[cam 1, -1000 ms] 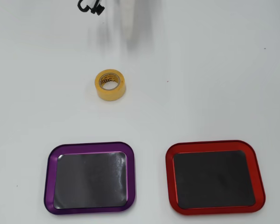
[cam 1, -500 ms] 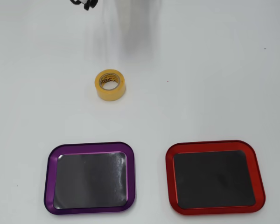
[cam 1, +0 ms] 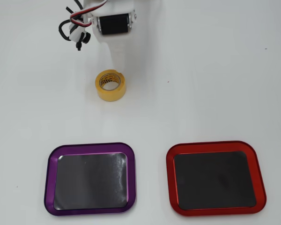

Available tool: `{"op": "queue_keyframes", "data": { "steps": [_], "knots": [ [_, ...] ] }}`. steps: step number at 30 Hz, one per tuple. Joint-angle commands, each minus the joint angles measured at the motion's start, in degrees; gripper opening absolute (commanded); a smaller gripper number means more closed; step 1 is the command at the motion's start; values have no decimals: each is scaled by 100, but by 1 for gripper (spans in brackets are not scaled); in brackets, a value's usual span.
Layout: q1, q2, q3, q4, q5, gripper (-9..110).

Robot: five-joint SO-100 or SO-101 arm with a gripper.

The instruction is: Grasp a tape and put it in the right purple dish.

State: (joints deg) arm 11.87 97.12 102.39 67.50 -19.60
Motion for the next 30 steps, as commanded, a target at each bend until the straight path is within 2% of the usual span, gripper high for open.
{"op": "queue_keyframes", "data": {
  "steps": [1, 8, 11, 15, 30],
  "knots": [
    [26, -70, -299, 35, -35, 13],
    [246, -360, -88, -554, -53, 13],
    [422, -439, 105, -817, -97, 16],
    [615, -422, 193, -809, -114, 20],
    [580, -369, 510, -765, -70, 20]
  ]
}}
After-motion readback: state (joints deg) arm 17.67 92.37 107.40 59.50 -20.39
